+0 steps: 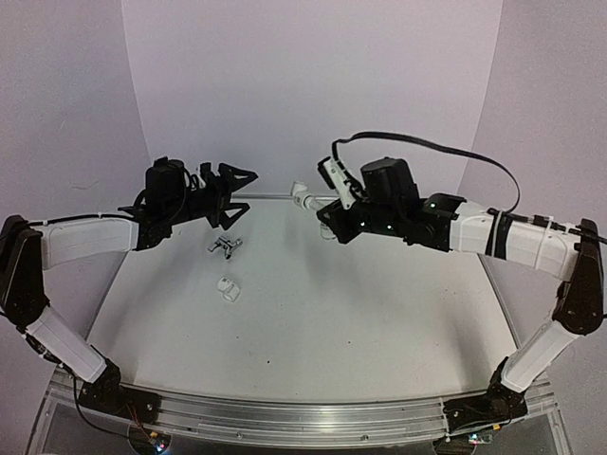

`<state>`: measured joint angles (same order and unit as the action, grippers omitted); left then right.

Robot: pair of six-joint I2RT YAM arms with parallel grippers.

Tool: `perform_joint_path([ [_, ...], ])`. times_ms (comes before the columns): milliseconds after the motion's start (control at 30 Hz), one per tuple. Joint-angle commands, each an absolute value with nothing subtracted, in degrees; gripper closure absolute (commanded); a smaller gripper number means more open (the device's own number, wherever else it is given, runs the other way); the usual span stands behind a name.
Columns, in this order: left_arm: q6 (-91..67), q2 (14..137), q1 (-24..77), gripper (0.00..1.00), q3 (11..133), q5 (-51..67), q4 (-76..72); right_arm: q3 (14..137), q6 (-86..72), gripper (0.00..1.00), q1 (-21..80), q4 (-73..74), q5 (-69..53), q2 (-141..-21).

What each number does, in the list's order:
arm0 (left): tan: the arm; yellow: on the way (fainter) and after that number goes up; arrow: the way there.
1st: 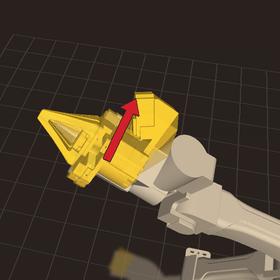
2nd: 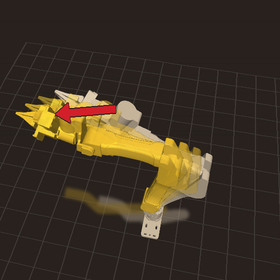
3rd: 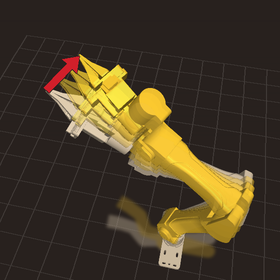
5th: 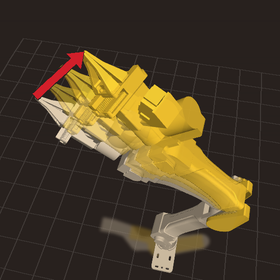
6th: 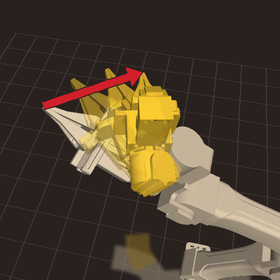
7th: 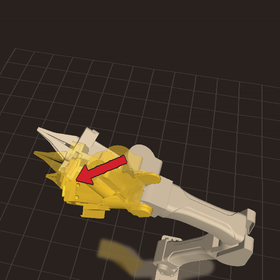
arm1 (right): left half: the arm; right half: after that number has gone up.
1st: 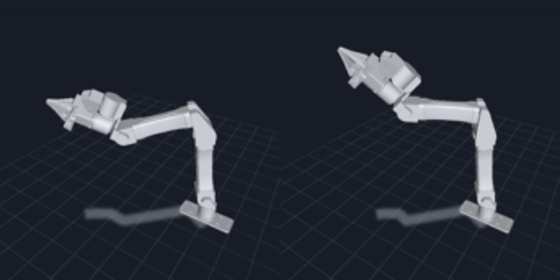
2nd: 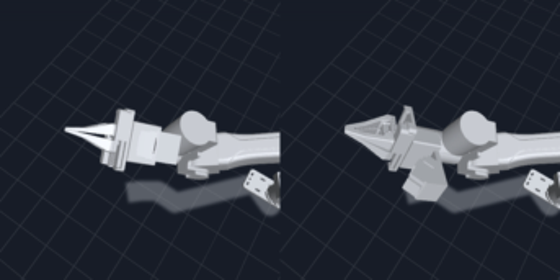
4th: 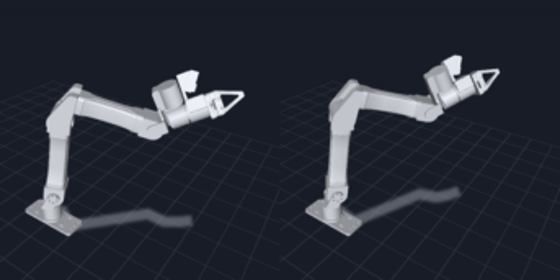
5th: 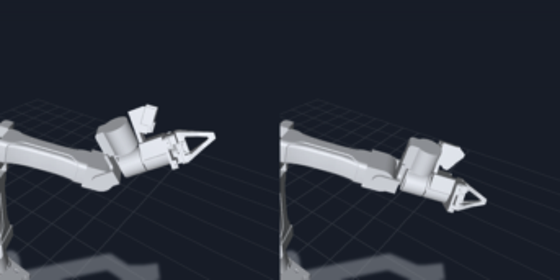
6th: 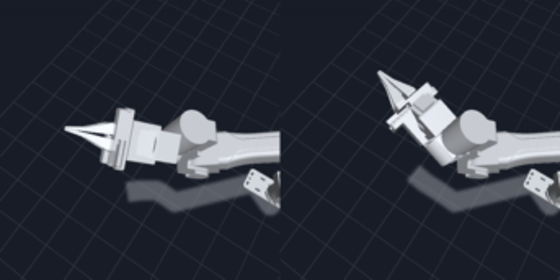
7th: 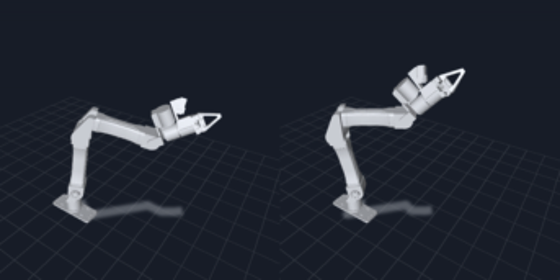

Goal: Install the water faucets

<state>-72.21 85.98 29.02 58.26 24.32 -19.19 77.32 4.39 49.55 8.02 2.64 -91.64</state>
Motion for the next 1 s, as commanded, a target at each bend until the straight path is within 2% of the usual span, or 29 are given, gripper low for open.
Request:
perform_joint_path([
  [0, -73.5, 89.4, 29.7, 0.09, 64.3, 25.9, -9.6, 83.4, 22.4, 1.00, 54.7, 10.1, 22.4, -95.6],
  [167, -74.5, 93.6, 30.9, 0.08, 67.4, 27.7, -7.9, 86.5, 27.6, 1.00, 57.6, 11.2, 27.1, -99.8],
  [633, -72.5, 100.5, 34.7, 0.06, 72.5, 26.5, -6.3, 92.7, 33.4, 1.00, 62.7, 11.9, 30.0, -107.3],
  [733, -71.5, 100.9, 35.2, 0.11, 73.1, 25.7, -5.8, 93.1, 33.6, 1.00, 63.2, 11.9, 30.4, -107.5],
  [967, -68.6, 98.2, 35.2, 0.32, 72.8, 23.4, -5.7, 91.8, 26.6, 1.00, 63.1, 12.0, 24.5, -104.9],
])
